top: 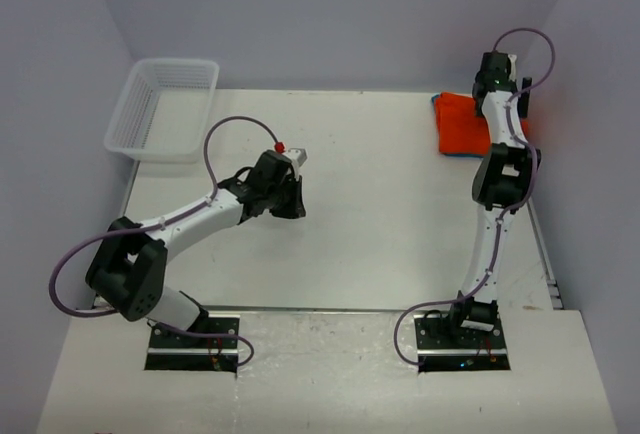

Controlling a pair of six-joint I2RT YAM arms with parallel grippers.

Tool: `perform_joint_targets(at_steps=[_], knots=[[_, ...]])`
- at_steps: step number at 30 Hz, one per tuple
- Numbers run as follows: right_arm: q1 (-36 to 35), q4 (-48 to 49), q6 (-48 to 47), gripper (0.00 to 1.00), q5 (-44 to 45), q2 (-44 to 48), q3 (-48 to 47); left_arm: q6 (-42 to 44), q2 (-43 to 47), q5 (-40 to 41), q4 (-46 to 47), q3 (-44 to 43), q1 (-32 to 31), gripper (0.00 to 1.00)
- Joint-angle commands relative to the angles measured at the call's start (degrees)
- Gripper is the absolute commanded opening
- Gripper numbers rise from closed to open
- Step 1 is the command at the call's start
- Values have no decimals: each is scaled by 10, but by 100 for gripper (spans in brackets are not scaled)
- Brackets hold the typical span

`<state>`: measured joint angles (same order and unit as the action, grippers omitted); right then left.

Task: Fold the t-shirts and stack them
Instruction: Put the neatly folded tshirt into the corner of the board with the right arm

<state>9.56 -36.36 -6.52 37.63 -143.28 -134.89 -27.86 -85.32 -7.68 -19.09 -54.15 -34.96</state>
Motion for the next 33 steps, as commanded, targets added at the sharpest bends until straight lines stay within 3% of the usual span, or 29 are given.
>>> perform_joint_targets(at_steps=[1,5,9,11,12,13,14,17,18,21,24,25,26,27,28,30,33], knots=[[-14,9,24,96,11,47,-21,-1,37,-3,3,9,-3,9],[-59,23,24,99,7,135,25,-14,63,29,-1,19,-10,9],[-121,-65,97,99,-42,214,10,-17,97,73,-10,22,-14,10],[-163,-94,133,92,-88,287,65,-16,97,92,-27,12,-15,9],[-175,-96,175,81,-116,317,97,-21,100,97,-35,8,-15,9],[-194,-93,189,52,-160,349,130,-24,104,101,-38,8,-18,9],[-200,-75,214,1,-237,419,213,-26,111,112,-38,8,-20,9],[-206,16,280,0,-358,562,448,-31,140,134,-42,8,-33,5],[-206,32,276,0,-371,592,449,-31,146,136,-45,8,-33,5],[-207,75,250,0,-417,699,579,-30,174,154,-47,12,-41,7],[-208,70,230,0,-462,775,676,-30,210,173,-46,27,-49,14],[-208,70,226,7,-475,794,697,-32,219,190,-46,30,-49,21],[-208,69,223,21,-485,812,714,-33,233,197,-46,33,-50,23],[-209,70,226,59,-491,846,751,-33,241,202,-49,37,-51,27],[-210,72,226,77,-493,862,770,-33,252,210,-50,39,-51,29],[-213,76,239,99,-464,899,807,-33,262,221,-54,46,-53,34],[-213,83,239,99,-439,936,831,-23,275,239,-57,51,-53,38]])
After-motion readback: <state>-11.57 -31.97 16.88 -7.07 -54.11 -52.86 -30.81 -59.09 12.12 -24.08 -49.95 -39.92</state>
